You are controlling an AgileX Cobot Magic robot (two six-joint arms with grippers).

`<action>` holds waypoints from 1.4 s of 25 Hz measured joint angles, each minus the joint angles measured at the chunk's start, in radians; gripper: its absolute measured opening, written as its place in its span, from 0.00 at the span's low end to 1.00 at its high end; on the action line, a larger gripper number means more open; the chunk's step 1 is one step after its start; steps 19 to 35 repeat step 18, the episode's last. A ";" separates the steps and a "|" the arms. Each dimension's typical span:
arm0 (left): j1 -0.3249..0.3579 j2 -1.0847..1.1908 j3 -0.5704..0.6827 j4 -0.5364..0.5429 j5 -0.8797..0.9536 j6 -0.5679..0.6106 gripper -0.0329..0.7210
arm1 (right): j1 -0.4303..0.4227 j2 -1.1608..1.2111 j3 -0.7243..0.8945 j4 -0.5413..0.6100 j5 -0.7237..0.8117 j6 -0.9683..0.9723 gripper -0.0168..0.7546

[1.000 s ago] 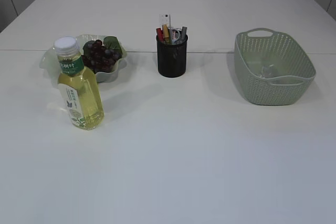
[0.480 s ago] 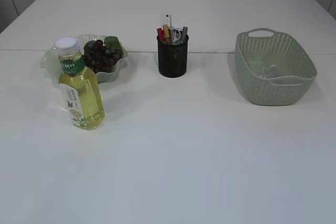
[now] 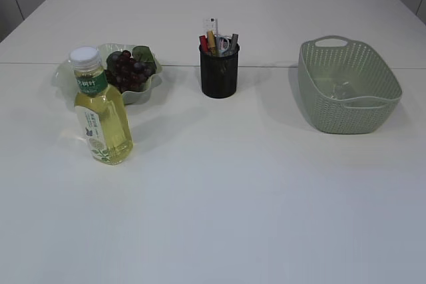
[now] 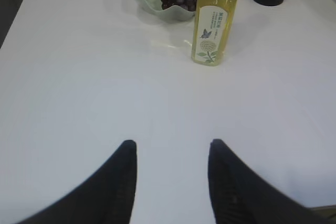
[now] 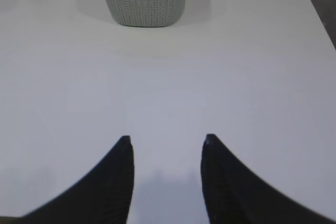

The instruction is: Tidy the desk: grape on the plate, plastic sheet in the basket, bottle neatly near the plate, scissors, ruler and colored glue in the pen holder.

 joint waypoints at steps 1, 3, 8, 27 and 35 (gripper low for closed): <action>0.000 0.000 0.000 0.000 0.000 0.002 0.48 | 0.000 0.000 0.000 0.002 0.000 -0.001 0.47; 0.000 0.000 0.000 0.000 0.000 0.006 0.48 | 0.000 0.000 0.000 0.004 0.000 -0.002 0.47; 0.000 0.000 0.000 0.000 0.000 0.007 0.45 | 0.000 0.000 0.000 0.004 0.000 -0.002 0.47; 0.000 0.000 0.000 0.000 0.000 0.007 0.43 | 0.000 0.000 0.000 0.004 0.000 -0.002 0.47; 0.000 0.000 0.000 0.000 0.000 0.007 0.43 | 0.000 0.000 0.000 0.004 0.000 -0.002 0.47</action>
